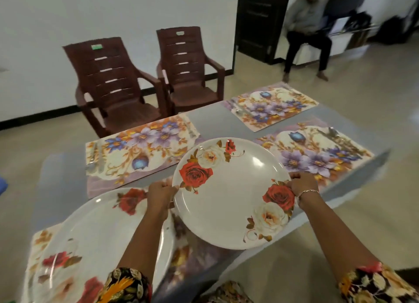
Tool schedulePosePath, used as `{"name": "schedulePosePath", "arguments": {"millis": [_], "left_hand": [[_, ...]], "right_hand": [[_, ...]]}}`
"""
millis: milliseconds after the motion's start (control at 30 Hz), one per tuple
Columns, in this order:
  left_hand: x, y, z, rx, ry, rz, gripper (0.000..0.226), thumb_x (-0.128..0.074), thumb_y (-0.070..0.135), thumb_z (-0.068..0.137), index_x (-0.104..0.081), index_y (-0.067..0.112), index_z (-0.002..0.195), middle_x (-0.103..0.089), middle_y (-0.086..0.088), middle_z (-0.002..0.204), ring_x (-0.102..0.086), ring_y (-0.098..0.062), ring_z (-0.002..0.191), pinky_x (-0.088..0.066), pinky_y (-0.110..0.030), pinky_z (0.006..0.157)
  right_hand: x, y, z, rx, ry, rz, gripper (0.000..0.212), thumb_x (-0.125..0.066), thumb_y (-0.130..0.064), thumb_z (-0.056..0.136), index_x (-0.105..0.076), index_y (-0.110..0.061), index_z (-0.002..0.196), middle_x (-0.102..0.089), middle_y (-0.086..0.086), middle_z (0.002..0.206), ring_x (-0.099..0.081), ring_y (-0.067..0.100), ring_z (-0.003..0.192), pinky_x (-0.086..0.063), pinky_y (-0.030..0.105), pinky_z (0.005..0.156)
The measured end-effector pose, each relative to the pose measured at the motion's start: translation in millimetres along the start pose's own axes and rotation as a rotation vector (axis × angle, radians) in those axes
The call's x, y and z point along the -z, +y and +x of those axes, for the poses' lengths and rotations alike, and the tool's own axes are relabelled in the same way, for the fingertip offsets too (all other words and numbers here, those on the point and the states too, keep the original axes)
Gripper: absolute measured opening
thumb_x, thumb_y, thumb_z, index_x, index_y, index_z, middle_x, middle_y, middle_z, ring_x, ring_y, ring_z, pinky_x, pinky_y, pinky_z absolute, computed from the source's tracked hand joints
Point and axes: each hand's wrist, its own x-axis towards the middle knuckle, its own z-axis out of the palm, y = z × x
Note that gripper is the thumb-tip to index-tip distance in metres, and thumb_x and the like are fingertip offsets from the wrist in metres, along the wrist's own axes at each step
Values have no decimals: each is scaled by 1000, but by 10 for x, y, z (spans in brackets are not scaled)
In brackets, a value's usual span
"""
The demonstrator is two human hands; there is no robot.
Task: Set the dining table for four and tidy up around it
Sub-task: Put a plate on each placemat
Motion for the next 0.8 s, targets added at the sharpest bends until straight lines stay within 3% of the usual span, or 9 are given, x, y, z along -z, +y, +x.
{"name": "schedulePosePath", "arguments": {"millis": [100, 200, 367, 500, 600, 800], "left_hand": [[-400, 43, 154, -18, -16, 27, 22, -61, -9, 82, -58, 0, 62, -59, -10, 57, -56, -24, 57, -48, -24, 42], [-791, 75, 294, -4, -35, 30, 24, -59, -8, 84, -54, 1, 62, -59, -11, 64, -56, -23, 56, -51, -24, 42], [-1380, 173, 451, 29, -49, 104, 20, -61, -7, 83, -55, 3, 66, -62, -15, 73, -60, -24, 62, -52, -30, 55], [-1794, 287, 493, 54, -102, 155, 17, -59, -6, 84, -56, 5, 72, -64, -14, 79, -63, -27, 71, -55, -36, 64], [-2062, 362, 489, 69, -116, 168, 16, -57, -4, 87, -56, 6, 75, -66, -16, 89, -65, -29, 77, -57, -43, 74], [-2606, 391, 396, 80, -108, 224, 21, -57, -3, 87, -55, 8, 70, -65, -12, 82, -66, -27, 78, -57, -42, 77]], "right_hand": [[207, 48, 329, 6, 18, -29, 19, -60, 8, 78, -70, 4, 93, -68, 23, 94, -61, 38, 93, -50, 45, 85], [361, 88, 718, 45, 26, -103, 18, -59, 8, 77, -71, 3, 90, -68, 26, 96, -61, 41, 93, -50, 49, 85], [631, 129, 1308, -3, -7, -208, 24, -59, 5, 81, -67, 3, 103, -66, 21, 105, -56, 26, 87, -41, 29, 74], [831, 164, 1707, -14, -1, -231, 32, -57, 5, 84, -59, 7, 116, -56, 21, 120, -51, 41, 112, -42, 44, 96], [945, 216, 1978, -40, 30, -160, 29, -56, 7, 83, -62, 7, 112, -57, 24, 122, -51, 42, 113, -43, 50, 98], [1174, 225, 2508, -54, -40, -222, 29, -60, 9, 81, -63, 5, 110, -62, 15, 113, -53, 38, 110, -42, 41, 98]]}}
